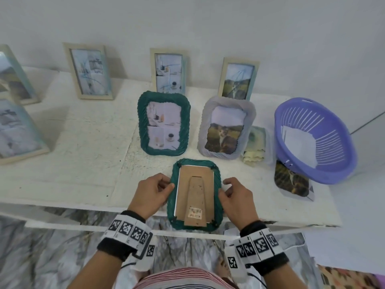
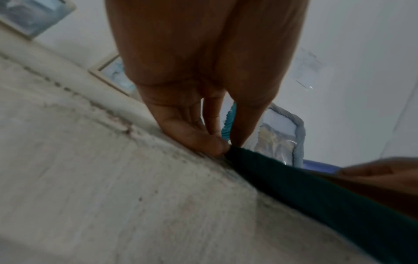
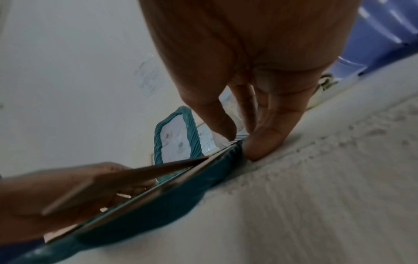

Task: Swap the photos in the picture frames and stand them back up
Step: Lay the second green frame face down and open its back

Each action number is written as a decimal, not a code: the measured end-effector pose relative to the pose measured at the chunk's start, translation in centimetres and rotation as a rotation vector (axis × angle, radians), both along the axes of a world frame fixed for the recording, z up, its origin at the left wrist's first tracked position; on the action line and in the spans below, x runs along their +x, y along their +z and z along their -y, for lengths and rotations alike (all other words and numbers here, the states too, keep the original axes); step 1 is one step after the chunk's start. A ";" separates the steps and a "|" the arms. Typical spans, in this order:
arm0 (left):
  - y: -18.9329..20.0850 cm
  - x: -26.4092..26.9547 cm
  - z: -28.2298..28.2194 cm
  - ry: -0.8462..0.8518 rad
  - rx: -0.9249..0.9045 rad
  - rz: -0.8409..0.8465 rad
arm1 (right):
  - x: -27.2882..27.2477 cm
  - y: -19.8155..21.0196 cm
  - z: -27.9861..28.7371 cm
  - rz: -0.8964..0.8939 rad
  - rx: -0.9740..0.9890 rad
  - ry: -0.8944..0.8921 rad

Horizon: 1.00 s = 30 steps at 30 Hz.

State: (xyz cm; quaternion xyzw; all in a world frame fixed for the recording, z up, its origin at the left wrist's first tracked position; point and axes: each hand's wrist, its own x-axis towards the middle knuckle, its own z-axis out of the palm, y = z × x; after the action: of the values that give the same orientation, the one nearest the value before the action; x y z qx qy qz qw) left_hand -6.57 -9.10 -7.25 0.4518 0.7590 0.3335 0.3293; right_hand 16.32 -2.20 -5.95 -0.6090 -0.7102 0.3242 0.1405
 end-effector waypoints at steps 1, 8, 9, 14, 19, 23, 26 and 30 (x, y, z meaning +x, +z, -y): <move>0.0 0.1 0.0 -0.017 -0.003 -0.082 | -0.2 0.1 0.0 0.022 0.045 0.011; -0.5 1.3 -1.0 -0.096 0.036 -0.379 | -1.3 0.6 -1.4 0.144 0.252 0.264; -0.8 1.5 -1.1 -0.113 0.029 -0.387 | -1.5 0.5 -1.6 0.175 0.255 0.283; -1.7 2.1 -1.2 -0.087 0.030 -0.476 | -1.9 0.2 -2.1 0.200 0.261 0.281; -1.8 1.9 -1.4 -0.099 0.026 -0.491 | -1.5 0.0 -2.5 0.194 0.244 0.304; -1.6 2.0 -1.3 -0.156 0.024 -0.554 | -1.3 0.6 -1.8 0.224 0.201 0.342; -1.7 2.2 -1.3 -0.195 0.006 -0.645 | -1.4 0.8 -0.7 0.254 0.185 0.366; -1.5 2.4 -1.4 -0.221 -0.009 -0.700 | -1.3 0.1 0.0 0.260 0.232 0.342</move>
State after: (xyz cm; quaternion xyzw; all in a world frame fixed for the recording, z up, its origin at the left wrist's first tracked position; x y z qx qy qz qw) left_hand -4.20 -7.71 -8.77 0.6162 0.7740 0.1177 0.0858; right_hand 15.01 -2.16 -5.81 -0.4965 -0.8474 0.1786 0.0599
